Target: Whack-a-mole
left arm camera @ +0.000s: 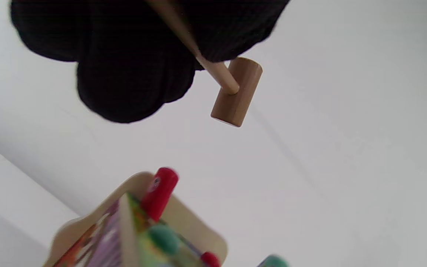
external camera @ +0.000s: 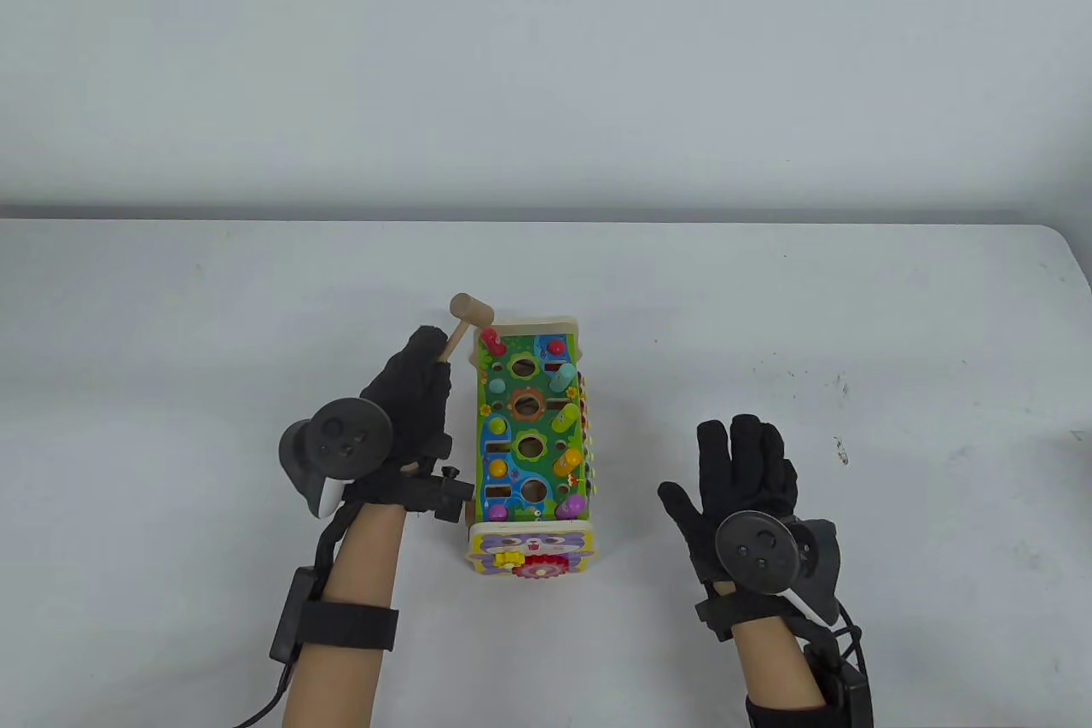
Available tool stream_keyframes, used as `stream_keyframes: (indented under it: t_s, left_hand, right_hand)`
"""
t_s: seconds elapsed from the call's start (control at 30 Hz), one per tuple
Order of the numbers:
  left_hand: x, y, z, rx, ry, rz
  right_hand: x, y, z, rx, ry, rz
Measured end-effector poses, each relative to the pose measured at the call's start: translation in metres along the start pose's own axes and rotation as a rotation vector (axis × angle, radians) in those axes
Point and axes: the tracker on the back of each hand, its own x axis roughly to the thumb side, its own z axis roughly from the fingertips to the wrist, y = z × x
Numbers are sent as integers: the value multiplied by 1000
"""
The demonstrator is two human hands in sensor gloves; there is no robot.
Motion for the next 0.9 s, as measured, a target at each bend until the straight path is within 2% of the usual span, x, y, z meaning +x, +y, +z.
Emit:
stream_keyframes:
  t_s: [0.1, 0.17, 0.23, 0.3, 0.43, 0.63, 0.77, 0.9]
  left_hand:
    - [-2, -16, -7, -167, 37, -185]
    - [-1, -20, -10, -236, 36, -255]
    - [1, -16, -7, -145, 14, -236]
    - [1, -5, -2, -35, 11, -108]
    - [0, 17, 7, 57, 6, 47]
    - [-13, 52, 41, 107, 35, 213]
    - [-23, 65, 66, 117, 36, 166]
    - [-32, 65, 86, 80, 44, 65]
  right_hand:
    - [1, 2, 0, 19, 1, 11]
    - [2, 3, -1, 29, 3, 11]
    - [2, 2, 0, 26, 0, 8]
    - [2, 1, 0, 19, -1, 6]
    - [2, 1, 0, 13, -1, -2]
    - [3, 3, 1, 23, -2, -1]
    - [4, 3, 1, 26, -1, 3]
    - [4, 3, 2, 28, -4, 6]
